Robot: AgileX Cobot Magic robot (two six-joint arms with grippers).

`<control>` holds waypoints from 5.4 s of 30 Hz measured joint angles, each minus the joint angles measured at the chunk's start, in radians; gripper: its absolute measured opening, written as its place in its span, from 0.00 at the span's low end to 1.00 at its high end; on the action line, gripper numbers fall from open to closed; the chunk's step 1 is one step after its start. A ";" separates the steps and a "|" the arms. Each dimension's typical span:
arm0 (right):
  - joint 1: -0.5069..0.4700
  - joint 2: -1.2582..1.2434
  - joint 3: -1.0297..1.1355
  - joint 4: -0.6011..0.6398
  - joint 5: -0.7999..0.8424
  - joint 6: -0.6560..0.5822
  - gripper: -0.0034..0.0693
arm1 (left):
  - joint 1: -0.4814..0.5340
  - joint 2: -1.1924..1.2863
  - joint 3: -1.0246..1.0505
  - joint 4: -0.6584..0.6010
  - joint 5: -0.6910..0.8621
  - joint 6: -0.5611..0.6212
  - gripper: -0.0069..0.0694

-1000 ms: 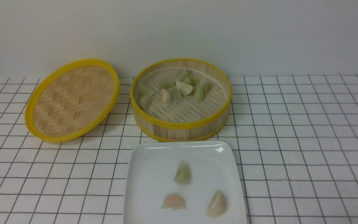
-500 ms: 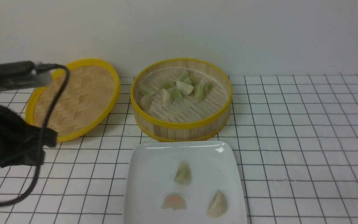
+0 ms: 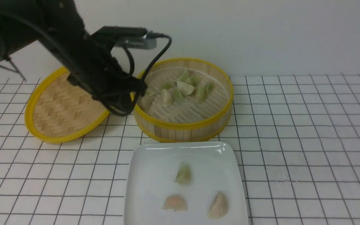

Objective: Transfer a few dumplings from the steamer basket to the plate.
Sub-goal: Use the left arm to grab a dumpling from the steamer, then use the left arm to put the dumpling into the plate, then use the right arm to grab a dumpling from inside the steamer, then use the right arm to put the dumpling into the plate

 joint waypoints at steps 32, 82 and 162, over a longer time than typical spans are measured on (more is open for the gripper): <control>0.003 0.234 -0.202 -0.025 0.038 -0.023 0.05 | -0.038 0.625 -0.506 0.076 -0.315 0.051 0.45; 0.049 0.734 -0.586 0.187 0.105 -0.331 0.06 | -0.193 0.131 0.134 0.096 0.095 -0.053 0.68; 0.469 1.321 -0.883 0.054 0.179 -0.249 0.33 | -0.193 -0.662 0.134 0.461 0.172 -0.184 0.08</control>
